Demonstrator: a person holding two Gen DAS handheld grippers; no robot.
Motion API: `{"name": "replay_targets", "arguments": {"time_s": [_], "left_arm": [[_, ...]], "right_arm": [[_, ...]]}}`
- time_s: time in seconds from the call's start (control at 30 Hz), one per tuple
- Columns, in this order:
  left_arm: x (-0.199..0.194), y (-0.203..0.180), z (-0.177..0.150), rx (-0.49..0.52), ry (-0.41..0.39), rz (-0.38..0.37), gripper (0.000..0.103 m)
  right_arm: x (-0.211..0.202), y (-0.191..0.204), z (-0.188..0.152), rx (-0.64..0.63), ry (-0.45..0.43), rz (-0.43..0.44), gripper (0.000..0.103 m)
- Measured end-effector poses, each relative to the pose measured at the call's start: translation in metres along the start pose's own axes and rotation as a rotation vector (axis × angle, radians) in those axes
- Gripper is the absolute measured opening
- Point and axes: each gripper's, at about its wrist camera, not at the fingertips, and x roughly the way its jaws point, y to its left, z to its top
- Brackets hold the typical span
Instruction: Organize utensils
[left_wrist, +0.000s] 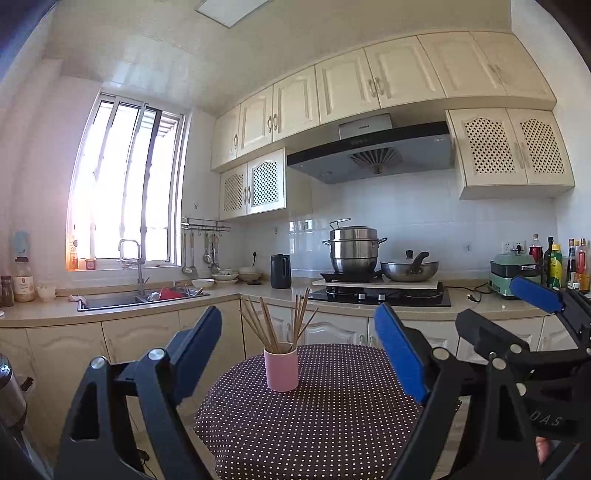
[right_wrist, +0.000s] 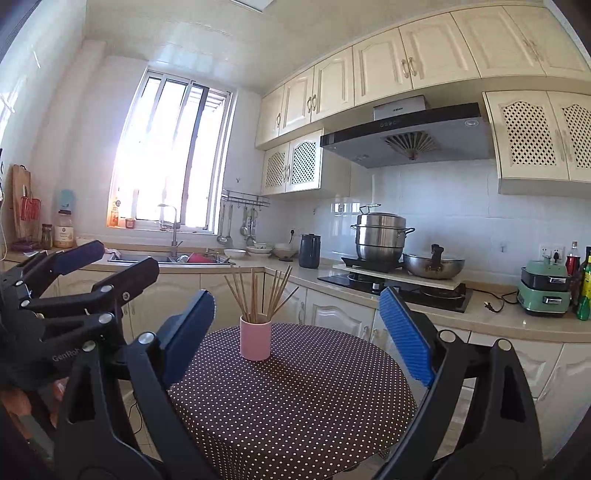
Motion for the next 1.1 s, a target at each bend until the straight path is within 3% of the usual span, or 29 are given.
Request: {"name": "replay_targets", "arguments": {"time_s": [1.1], "left_arm": [[0.0005, -0.0010, -0.0080, -0.002, -0.001, -0.004, 0.083]], "right_arm": [[-0.0011, -0.0041, -0.0034, 0.010, 0.038, 0.012, 0.089]]}}
